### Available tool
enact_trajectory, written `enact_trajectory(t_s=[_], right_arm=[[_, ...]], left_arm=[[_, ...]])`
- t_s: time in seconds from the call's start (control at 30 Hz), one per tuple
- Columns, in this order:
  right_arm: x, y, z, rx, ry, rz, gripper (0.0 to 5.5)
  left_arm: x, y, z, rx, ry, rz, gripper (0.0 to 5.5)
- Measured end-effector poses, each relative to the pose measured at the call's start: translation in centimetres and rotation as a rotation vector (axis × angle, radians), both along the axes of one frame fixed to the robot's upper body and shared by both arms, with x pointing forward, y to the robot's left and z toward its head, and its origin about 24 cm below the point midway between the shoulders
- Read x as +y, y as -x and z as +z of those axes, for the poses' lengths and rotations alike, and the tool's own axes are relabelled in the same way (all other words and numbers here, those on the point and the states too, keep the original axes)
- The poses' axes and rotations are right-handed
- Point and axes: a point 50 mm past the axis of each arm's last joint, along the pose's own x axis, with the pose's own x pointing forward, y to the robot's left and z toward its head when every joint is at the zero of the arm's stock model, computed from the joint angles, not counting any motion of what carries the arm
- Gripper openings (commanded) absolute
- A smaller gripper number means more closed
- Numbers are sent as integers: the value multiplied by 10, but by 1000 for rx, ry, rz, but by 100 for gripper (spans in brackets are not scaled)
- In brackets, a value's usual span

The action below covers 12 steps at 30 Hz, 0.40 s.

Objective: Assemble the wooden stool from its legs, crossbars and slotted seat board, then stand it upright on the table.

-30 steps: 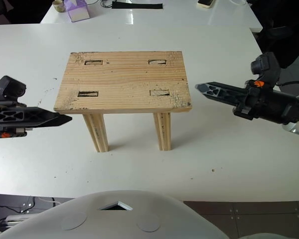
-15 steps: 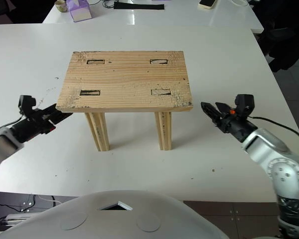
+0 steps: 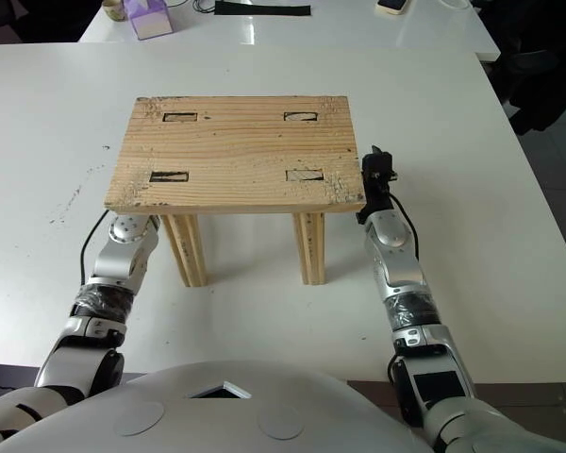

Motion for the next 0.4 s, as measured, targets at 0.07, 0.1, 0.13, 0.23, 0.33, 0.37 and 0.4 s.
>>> enact_trajectory(t_s=[0.07, 0.1, 0.13, 0.23, 0.33, 0.37, 0.4], right_arm=[[6, 1, -2, -10, -2, 13, 340], [9, 1, -2, -16, -5, 14, 340], [11, 1, -2, -23, -7, 18, 340], [8, 0, -3, -30, -22, -8, 340], [5, -2, -4, -36, -28, -33, 340], [3, -4, -4, -38, -35, -44, 340], [3, -8, -2, -43, -40, -52, 340]], left_arm=[[-4, -3, -1, -20, 22, 5, 385], [-4, -4, 0, -30, 30, 10, 385], [-3, -5, 1, -42, 35, 16, 385], [6, -7, 1, -75, 22, 48, 385], [16, -6, -1, -91, 6, 89, 385], [19, -7, -1, -96, 9, 106, 385], [21, -9, 0, -106, 11, 123, 385]])
